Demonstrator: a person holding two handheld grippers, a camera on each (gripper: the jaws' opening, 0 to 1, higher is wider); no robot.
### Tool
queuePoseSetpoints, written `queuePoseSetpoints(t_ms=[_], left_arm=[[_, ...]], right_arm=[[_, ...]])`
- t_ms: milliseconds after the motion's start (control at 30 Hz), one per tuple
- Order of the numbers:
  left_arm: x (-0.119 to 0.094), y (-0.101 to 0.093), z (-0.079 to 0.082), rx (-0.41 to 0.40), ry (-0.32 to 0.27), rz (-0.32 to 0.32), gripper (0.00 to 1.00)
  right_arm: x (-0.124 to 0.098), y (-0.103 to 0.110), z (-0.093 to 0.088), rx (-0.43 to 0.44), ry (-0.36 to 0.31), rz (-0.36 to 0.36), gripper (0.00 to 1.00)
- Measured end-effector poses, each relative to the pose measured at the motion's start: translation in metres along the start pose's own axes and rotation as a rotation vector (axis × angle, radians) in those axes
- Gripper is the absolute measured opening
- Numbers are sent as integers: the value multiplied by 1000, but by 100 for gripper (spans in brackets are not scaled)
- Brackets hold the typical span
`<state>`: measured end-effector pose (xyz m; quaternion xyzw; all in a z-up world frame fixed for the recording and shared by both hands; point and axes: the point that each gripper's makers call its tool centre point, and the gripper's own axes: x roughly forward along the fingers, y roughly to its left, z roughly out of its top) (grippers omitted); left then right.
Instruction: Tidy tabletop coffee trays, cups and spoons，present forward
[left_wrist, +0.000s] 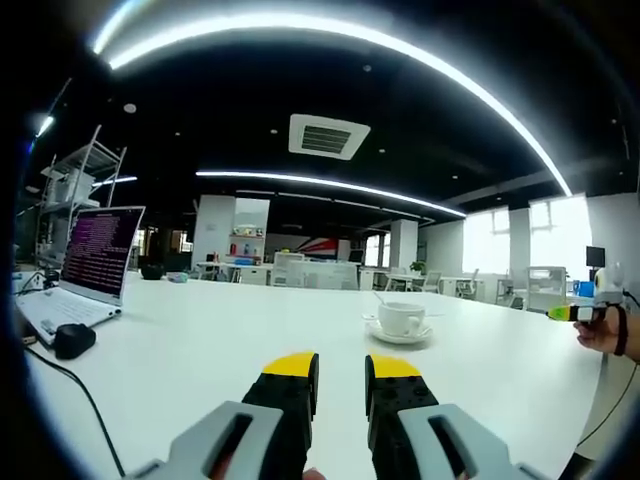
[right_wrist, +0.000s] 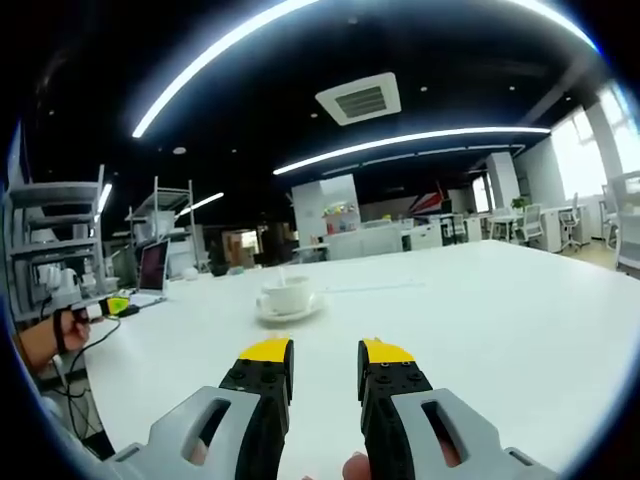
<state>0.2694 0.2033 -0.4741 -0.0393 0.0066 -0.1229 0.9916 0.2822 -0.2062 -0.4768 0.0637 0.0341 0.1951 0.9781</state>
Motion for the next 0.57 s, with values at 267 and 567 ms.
queuePoseSetpoints(t_ms=[267, 567], left_arm=[[1, -1, -1, 0, 11, -3, 21], [3, 1, 4, 6, 7, -5, 21]], right_arm=[[4, 2, -5, 13, 10, 10, 26], [7, 3, -4, 17, 10, 15, 26]])
